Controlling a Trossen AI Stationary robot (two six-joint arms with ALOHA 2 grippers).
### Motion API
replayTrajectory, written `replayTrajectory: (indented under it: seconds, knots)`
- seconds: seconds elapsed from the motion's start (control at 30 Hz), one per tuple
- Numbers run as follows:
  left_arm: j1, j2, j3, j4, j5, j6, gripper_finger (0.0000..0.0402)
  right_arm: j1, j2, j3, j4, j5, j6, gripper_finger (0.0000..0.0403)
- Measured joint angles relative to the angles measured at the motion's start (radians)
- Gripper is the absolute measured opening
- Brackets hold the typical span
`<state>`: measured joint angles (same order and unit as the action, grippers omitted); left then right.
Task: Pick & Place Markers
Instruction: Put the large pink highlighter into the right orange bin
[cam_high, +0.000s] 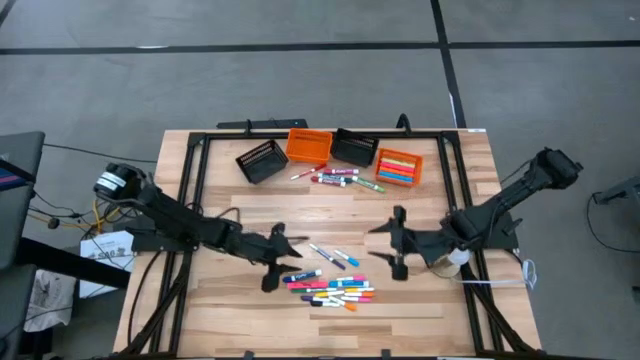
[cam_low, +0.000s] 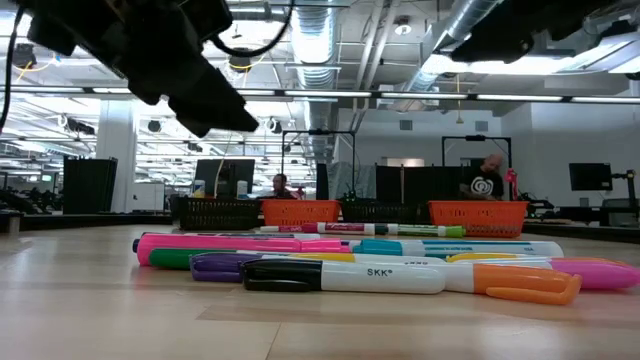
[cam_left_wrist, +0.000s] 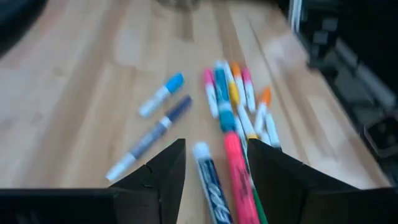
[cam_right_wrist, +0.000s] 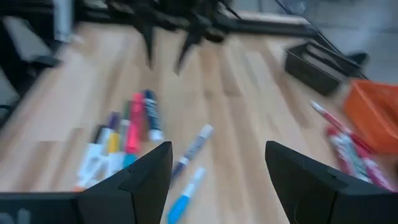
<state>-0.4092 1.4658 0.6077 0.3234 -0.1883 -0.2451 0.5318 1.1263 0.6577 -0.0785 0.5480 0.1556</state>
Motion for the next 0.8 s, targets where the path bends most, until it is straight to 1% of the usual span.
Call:
replayTrajectory:
  seconds: [0.1, 0.23, 0.3, 0.43, 0.53, 0.67, 0.8]
  knots:
    - [-0.028, 0.05, 0.081, -0.1, 0.001, 0.0, 0.0173, 0.04, 0.0, -0.042, 0.099, 0.0, -0.035, 0.0249]
    - [-0.073, 0.091, 0.133, -0.108, 0.0, -0.002, 0.0173, 0.053, 0.0, -0.046, 0.118, 0.001, -0.043, 0.0249]
    - [-0.1, 0.107, 0.139, -0.115, -0.018, -0.005, 0.0173, 0.053, 0.0, -0.046, 0.118, 0.0, -0.043, 0.0249]
    - [-0.151, 0.12, 0.139, -0.121, -0.118, 0.01, 0.0173, 0.053, 0.0, -0.046, 0.118, 0.0, -0.043, 0.0249]
    - [-0.168, 0.12, 0.139, -0.122, -0.176, 0.028, 0.0173, 0.053, 0.0, -0.046, 0.12, 0.0, -0.036, 0.0249]
    - [-0.174, 0.127, 0.135, -0.12, -0.183, 0.028, 0.0173, 0.053, 0.0, -0.046, 0.134, 0.0, -0.033, 0.0249]
    - [-0.172, 0.181, 0.118, -0.122, -0.186, 0.023, 0.0173, 0.053, 0.0, -0.046, 0.155, 0.0, -0.032, 0.0249]
